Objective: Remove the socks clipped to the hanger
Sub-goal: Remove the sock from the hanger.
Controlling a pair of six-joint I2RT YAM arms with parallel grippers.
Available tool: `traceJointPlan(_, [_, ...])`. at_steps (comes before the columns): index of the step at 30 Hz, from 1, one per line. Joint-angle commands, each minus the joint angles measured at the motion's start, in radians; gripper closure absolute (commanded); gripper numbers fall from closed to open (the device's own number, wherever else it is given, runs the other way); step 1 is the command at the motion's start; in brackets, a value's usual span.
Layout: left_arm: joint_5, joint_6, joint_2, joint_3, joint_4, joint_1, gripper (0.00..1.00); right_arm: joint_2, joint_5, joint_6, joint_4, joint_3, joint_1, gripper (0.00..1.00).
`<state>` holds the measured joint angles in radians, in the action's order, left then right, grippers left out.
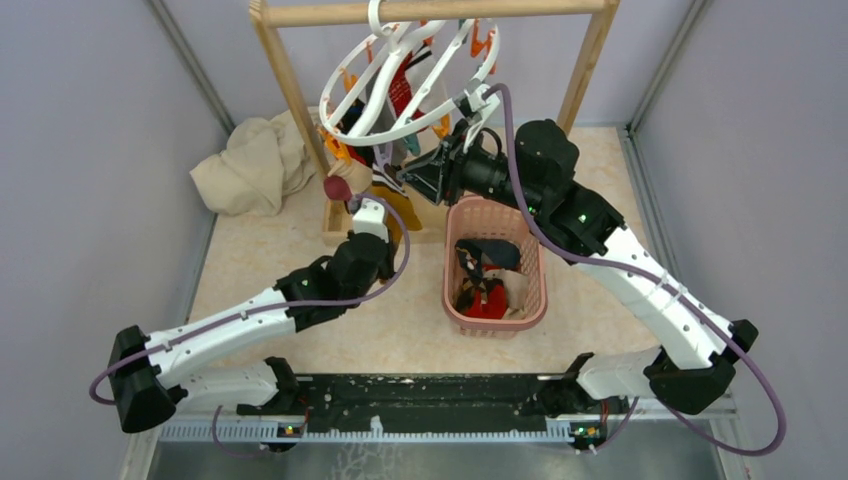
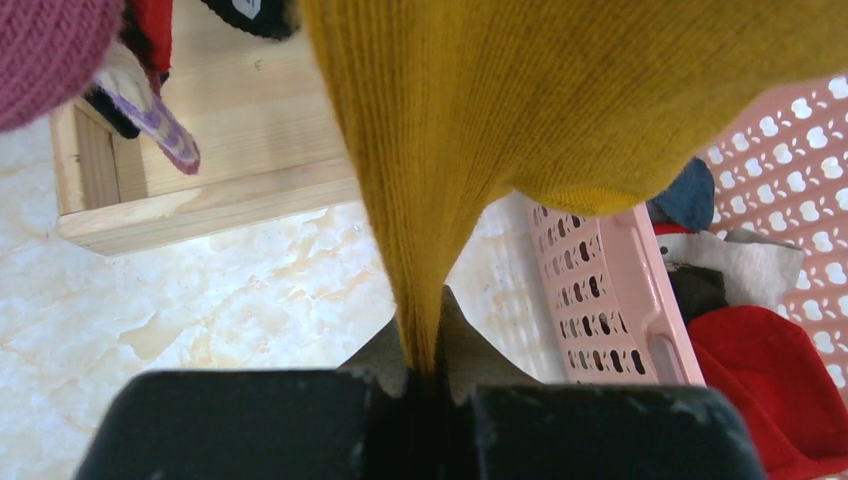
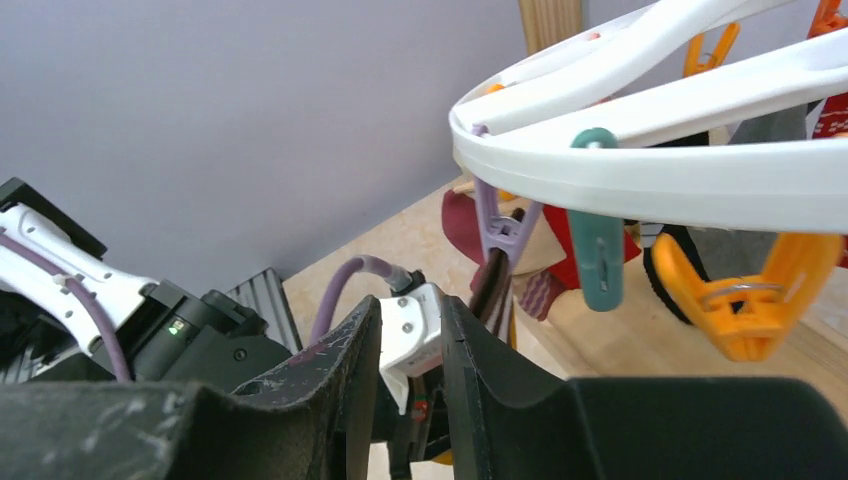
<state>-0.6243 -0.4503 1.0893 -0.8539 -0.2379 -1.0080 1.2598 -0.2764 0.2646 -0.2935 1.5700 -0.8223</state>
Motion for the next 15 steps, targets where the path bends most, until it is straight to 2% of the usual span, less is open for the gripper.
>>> traceJointPlan(1, [-0.050, 0.017, 0.028, -0.027, 0.039, -0.037, 1.00, -0.004, -0.034, -0.005, 0.002, 0.066, -0.010, 0.70])
traceJointPlan(4, [-0.058, 0.022, 0.041, -0.031, 0.047, -0.048, 1.00, -0.028, -0.016, -0.011, -0.041, 0.062, -0.011, 0.69])
traceJointPlan(10, [-0.067, 0.032, 0.041, -0.058, 0.031, -0.055, 1.00, -0.119, 0.058, -0.044, -0.112, -0.031, -0.010, 0.54])
traceJointPlan(15, [-0.069, 0.035, 0.023, -0.066, 0.024, -0.057, 1.00, -0.167, 0.075, -0.053, -0.134, -0.099, -0.010, 0.50])
